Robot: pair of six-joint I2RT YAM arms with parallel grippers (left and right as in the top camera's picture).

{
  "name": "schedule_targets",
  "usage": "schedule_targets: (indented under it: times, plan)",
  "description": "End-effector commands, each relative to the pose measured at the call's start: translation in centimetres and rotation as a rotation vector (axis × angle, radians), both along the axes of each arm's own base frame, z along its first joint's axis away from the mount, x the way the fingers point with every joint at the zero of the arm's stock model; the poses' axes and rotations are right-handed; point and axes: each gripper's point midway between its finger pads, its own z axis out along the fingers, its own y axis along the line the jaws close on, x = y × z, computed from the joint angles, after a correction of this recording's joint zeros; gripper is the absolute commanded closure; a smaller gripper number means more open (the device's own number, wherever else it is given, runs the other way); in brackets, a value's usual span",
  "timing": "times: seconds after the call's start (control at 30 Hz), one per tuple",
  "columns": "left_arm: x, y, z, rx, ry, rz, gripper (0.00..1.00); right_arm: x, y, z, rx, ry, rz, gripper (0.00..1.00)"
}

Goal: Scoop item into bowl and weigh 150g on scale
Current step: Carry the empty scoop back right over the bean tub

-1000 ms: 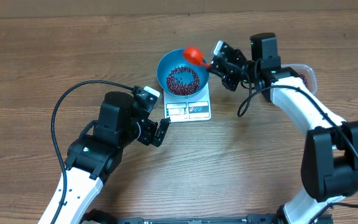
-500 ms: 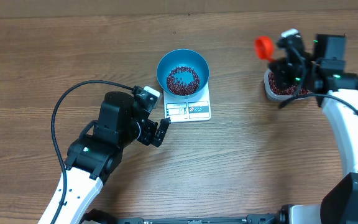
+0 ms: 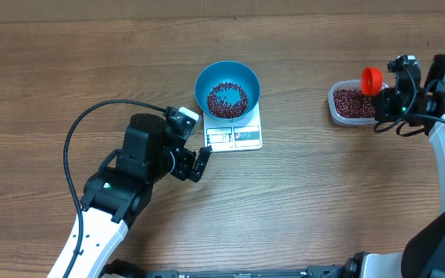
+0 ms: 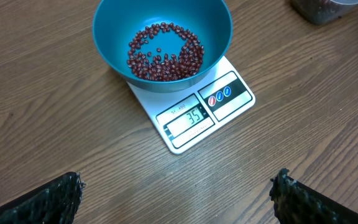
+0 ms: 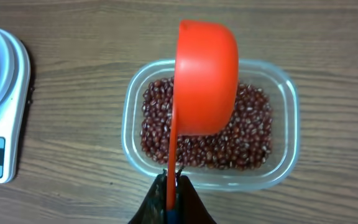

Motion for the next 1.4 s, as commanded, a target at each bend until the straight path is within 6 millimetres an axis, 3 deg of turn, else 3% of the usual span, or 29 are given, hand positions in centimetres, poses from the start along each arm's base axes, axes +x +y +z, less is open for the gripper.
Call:
schedule_targets:
  times: [0.0,0.4,0.63,0.8,0.9,1.37]
  plan:
    - [-0.2,0.0,0.4,-0.003,-0.017,-0.020,0.01,-0.2,0.2,0.4,0.005,0.000,-0.009,0.96]
    - [-0.2,0.0,0.4,-0.003,-0.017,-0.019,0.00,-1.2,0.5,-1.2,0.019,0.047,-0.010,0.95]
    - [-0.2,0.0,0.4,-0.003,-0.017,-0.019,0.00,-1.4,0.6,-2.2,0.023,0.048,-0.008,0.81]
    - [-0.2,0.0,0.4,-0.003,-0.017,-0.019,0.01,-1.2,0.6,-2.1,0.021,0.038,-0.008,0.86]
    - [-0.2,0.0,0.4,-0.003,-0.017,-0.019,0.00,-1.1,0.5,-2.0,0.021,0.035,-0.008,0.71]
    - [-0.2,0.0,0.4,-0.003,-0.017,-0.020,0.00,-1.0,0.6,-1.9,0.025,0.028,-0.004,0.65]
